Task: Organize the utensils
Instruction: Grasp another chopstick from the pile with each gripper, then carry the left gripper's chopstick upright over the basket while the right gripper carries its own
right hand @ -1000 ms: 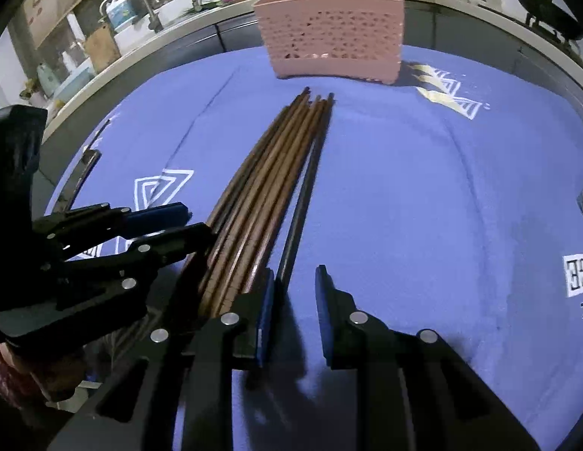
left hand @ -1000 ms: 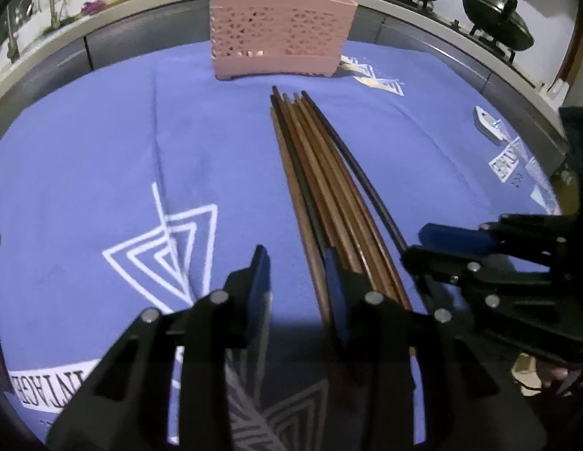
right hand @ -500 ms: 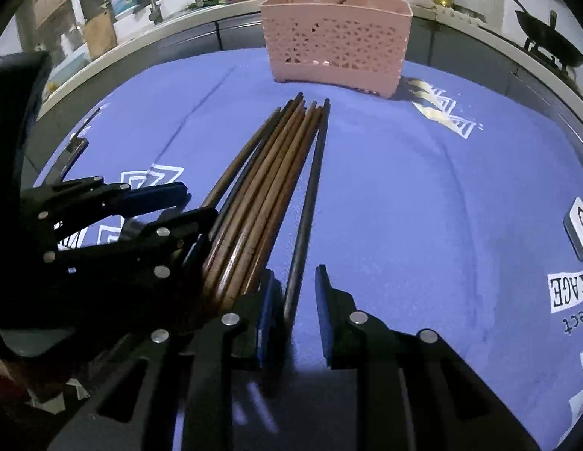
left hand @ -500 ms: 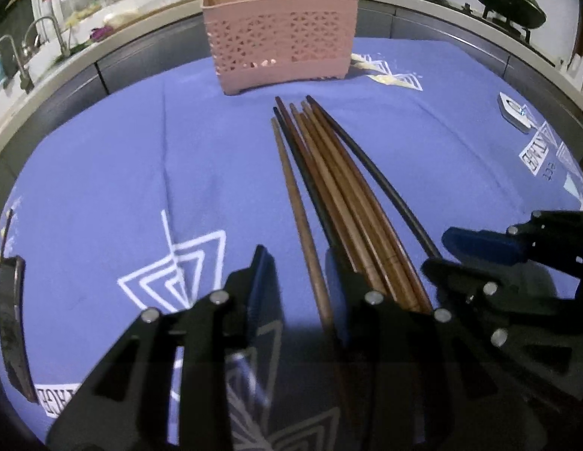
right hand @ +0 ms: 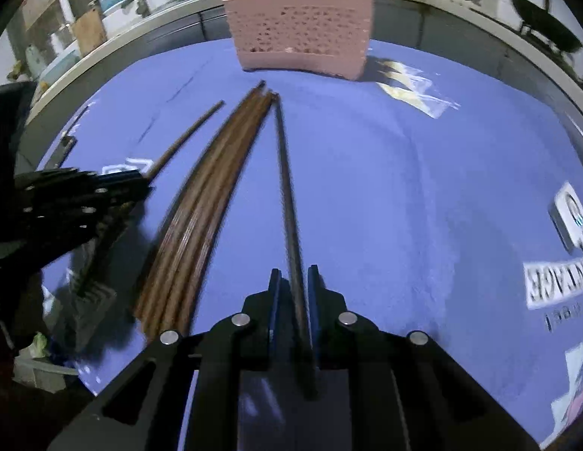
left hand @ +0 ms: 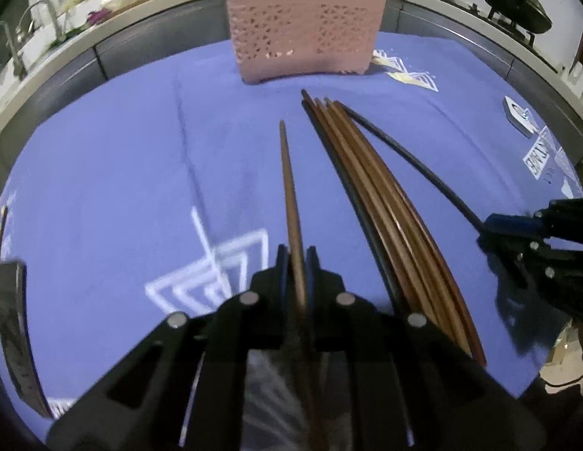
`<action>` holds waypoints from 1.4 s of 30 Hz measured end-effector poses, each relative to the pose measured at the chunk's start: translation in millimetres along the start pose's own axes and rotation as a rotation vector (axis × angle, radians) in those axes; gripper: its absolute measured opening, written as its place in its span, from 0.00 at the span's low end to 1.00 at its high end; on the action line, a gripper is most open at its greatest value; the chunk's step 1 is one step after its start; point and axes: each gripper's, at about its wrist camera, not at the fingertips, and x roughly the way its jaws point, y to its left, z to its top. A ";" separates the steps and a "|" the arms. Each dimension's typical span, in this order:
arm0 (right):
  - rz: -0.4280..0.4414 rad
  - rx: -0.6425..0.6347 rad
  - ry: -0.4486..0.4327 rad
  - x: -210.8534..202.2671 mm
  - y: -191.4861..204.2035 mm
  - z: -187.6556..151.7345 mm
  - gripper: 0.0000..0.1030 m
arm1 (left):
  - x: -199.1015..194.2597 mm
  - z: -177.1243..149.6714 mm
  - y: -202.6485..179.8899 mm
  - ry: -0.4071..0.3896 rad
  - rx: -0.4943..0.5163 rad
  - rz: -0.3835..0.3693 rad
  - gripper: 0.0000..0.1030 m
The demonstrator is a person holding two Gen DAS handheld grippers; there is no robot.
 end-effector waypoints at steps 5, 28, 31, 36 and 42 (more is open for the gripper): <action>0.019 -0.033 0.014 22.6 1.8 43.5 0.15 | 18.0 33.7 4.1 0.007 0.019 -0.014 0.13; 0.190 0.049 -0.433 -98.0 -12.0 69.9 0.05 | -118.9 73.7 30.1 -0.364 -0.080 -0.159 0.04; 0.175 0.038 -0.515 -119.4 -8.6 62.2 0.05 | -151.9 66.4 26.6 -0.441 -0.076 -0.150 0.04; 0.150 0.042 -0.549 -123.6 -15.7 59.5 0.05 | -164.5 63.9 18.5 -0.467 -0.042 -0.120 0.04; 0.154 0.044 -0.550 -136.0 -15.3 76.4 0.05 | -169.6 78.2 22.6 -0.473 -0.040 -0.129 0.04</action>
